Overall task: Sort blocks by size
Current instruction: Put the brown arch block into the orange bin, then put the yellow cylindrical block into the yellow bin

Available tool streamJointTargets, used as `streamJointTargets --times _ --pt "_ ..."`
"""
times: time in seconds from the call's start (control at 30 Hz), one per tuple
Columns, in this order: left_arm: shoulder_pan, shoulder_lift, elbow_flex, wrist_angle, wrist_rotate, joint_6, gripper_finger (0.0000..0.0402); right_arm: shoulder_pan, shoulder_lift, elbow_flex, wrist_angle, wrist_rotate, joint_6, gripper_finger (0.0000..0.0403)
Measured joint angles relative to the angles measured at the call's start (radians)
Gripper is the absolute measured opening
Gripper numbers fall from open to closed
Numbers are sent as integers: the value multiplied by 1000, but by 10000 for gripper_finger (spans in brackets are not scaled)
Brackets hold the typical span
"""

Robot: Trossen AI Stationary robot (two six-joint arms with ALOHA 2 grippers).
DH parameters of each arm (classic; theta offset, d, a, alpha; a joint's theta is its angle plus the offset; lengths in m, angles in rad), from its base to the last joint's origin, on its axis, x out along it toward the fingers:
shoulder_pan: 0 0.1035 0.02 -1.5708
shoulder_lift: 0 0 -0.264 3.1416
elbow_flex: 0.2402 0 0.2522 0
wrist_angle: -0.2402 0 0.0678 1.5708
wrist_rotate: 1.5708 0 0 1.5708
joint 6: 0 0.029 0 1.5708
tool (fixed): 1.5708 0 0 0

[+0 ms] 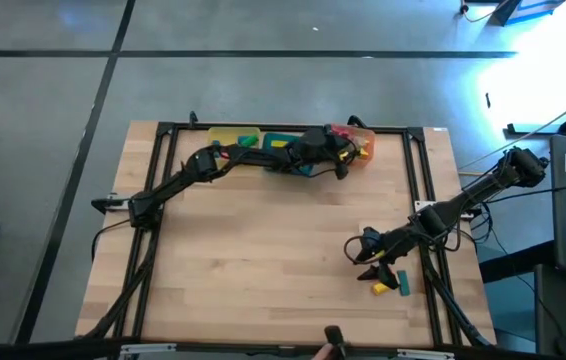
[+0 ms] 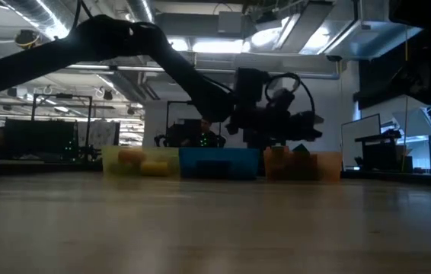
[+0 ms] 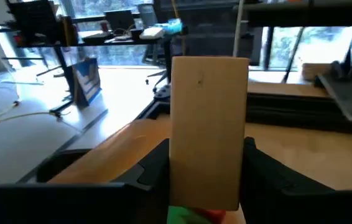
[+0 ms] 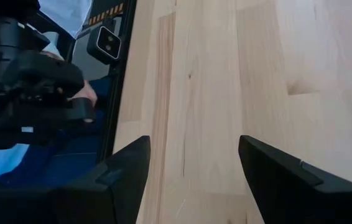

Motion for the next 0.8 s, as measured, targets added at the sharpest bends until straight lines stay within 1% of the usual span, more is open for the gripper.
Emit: streamJointTargets --times 0.03,0.17,0.37,0.5,0.57,0.67,0.8 --pt "0 1 1 0 -16 3 129 0 0 0 0 0 0 246" --pt "6 -2 5 9 -133 -8 154 0 0 0 0 0 0 246" --pt "25 -2 5 -5 -146 -112 190 0 0 0 0 0 -2 246" --pt "22 -5 4 -26 -146 -109 197 0 0 0 0 -7 3 246" --pt "14 -18 3 -20 -146 -72 197 0 0 0 0 -46 17 246" --pt "-3 -57 3 -28 -146 0 197 0 0 1 0 -135 78 246" --pt "-26 -115 3 -86 -145 57 198 2 0 2 -6 -257 179 246"
